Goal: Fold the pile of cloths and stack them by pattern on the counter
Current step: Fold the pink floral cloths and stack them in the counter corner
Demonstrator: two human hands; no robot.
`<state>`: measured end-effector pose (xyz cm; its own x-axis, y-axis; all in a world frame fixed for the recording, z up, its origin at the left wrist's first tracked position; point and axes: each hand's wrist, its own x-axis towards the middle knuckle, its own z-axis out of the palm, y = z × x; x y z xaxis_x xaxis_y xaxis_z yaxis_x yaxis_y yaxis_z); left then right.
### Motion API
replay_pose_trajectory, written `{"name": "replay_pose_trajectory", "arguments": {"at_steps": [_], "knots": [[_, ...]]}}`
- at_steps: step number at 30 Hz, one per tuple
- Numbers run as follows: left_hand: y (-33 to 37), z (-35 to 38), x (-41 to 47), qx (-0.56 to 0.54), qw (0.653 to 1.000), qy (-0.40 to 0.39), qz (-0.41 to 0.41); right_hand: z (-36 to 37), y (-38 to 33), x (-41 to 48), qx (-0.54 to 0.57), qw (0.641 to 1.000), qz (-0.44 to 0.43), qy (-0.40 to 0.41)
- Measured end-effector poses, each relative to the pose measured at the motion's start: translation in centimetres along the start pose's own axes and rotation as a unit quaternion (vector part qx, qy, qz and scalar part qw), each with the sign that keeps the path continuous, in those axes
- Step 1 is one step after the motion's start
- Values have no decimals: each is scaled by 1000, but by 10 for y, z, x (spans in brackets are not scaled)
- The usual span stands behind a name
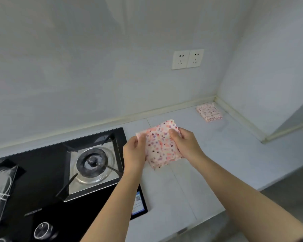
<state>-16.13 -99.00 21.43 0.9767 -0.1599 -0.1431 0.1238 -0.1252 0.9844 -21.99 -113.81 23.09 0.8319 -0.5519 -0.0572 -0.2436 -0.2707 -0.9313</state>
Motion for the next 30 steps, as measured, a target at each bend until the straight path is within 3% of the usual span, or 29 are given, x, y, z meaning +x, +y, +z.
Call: {"name": "replay_pose_trajectory", "arguments": {"at_steps": [5, 11, 17, 24, 30], "knots": [[8, 56, 22, -26, 997, -19, -63, -36, 13, 44, 24, 997, 54, -59], [14, 144, 51, 46, 998, -40, -18, -72, 44, 97, -19, 995, 56, 81], [-3, 245, 86, -11, 979, -116, -168, -135, 101, 161, -55, 986, 93, 126], [-42, 346, 144, 44, 979, -64, -189, -186, 182, 249, -153, 980, 94, 84], [-53, 441, 210, 119, 986, -37, -112, -218, 238, 337, -182, 969, 48, 160]]}}
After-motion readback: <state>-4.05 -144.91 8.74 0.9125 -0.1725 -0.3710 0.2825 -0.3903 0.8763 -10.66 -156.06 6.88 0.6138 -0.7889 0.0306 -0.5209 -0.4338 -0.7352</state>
